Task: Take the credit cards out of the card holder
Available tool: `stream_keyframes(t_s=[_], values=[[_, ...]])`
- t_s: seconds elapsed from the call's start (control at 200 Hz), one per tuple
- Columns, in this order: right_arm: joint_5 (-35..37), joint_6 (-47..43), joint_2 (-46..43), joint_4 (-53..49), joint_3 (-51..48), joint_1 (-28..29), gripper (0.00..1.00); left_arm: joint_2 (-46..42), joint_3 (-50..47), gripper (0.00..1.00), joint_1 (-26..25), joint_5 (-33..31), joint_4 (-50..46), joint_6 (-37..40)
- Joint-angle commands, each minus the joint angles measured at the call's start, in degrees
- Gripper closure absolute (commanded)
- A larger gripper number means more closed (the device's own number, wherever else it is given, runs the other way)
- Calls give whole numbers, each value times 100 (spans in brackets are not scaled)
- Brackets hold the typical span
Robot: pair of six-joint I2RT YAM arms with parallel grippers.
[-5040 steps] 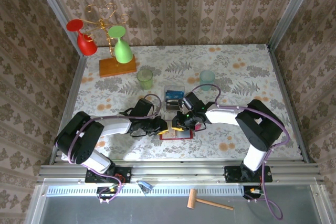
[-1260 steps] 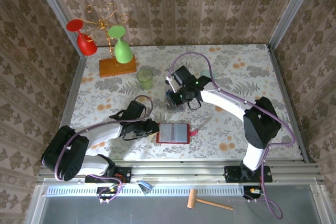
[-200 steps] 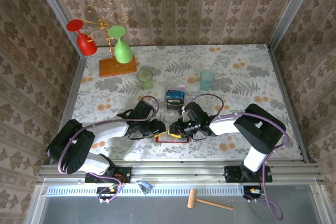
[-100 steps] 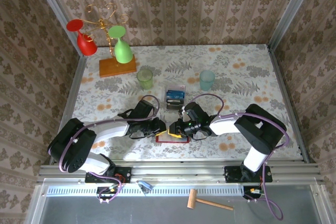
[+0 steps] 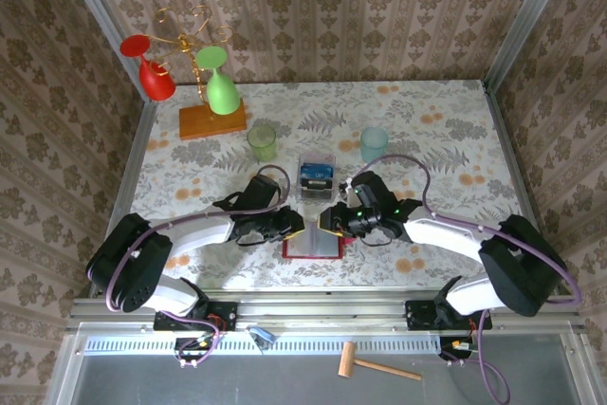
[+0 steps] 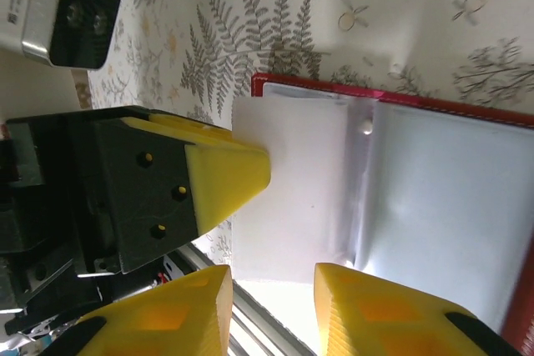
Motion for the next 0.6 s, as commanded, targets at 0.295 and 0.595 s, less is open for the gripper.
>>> stream_keyframes(t_s=[0.295,0.595], values=[[226,-254,-654,-695,-219,-323,68,501,582,82,-353,265,253,37],[235,-266,-768,-785,-294,-367,68,1075,857,79,-618,413,658,-90]])
